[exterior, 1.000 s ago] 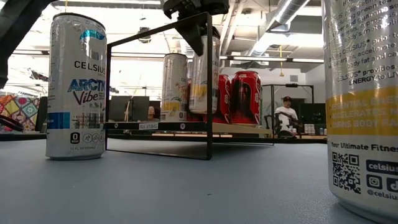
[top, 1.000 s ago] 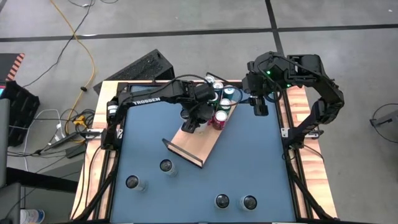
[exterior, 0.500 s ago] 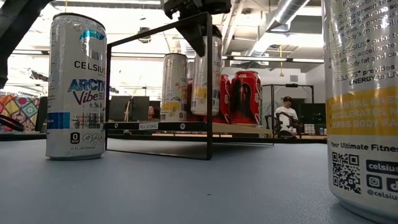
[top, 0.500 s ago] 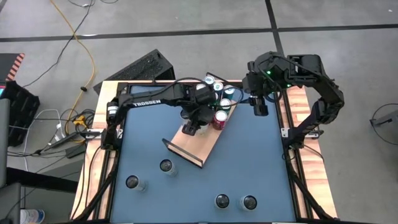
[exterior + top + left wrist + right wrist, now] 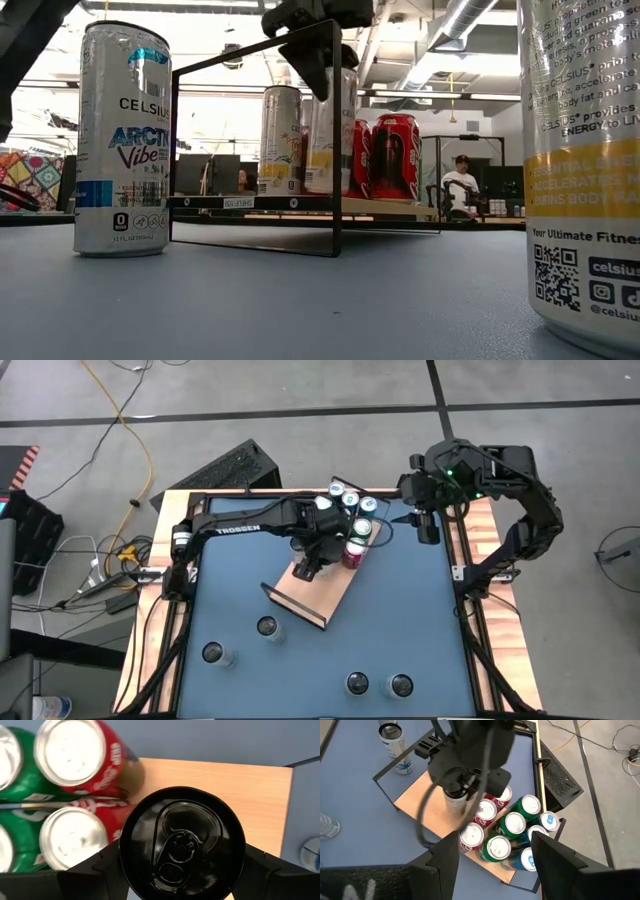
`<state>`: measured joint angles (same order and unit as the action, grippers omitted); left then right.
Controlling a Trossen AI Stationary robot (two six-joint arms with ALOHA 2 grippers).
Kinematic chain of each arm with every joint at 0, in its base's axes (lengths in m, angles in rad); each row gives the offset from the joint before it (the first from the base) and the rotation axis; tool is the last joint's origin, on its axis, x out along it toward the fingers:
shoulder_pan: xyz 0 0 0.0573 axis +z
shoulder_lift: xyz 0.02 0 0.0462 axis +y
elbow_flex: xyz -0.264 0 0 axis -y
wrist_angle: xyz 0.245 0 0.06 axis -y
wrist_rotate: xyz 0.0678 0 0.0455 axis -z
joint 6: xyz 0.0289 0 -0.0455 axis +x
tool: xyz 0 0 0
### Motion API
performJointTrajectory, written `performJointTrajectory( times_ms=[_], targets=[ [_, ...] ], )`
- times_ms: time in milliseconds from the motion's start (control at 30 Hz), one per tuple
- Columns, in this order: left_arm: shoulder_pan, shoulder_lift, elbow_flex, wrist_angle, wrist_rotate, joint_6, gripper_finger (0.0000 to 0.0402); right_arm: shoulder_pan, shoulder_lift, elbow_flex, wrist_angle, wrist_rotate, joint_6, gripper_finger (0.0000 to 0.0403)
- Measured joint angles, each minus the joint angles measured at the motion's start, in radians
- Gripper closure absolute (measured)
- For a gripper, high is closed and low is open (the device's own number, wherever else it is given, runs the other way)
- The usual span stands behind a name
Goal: Place canned beverage on shelf
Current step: Put the top white yellow soda can on the shelf aligned with the other white yellow soda can
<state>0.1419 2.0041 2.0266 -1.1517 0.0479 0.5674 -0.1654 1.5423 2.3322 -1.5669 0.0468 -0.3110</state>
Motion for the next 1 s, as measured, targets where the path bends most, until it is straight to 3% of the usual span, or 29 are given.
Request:
performJointTrajectory(
  times_ms=[1000],
  targets=[
    [0.023, 0.0, -0.021, 0.014, 0.053, -0.028, 0.0165, 0.0, -0.001, 0.0, -0.004, -0.006, -0.003, 0.0175]
  ],
)
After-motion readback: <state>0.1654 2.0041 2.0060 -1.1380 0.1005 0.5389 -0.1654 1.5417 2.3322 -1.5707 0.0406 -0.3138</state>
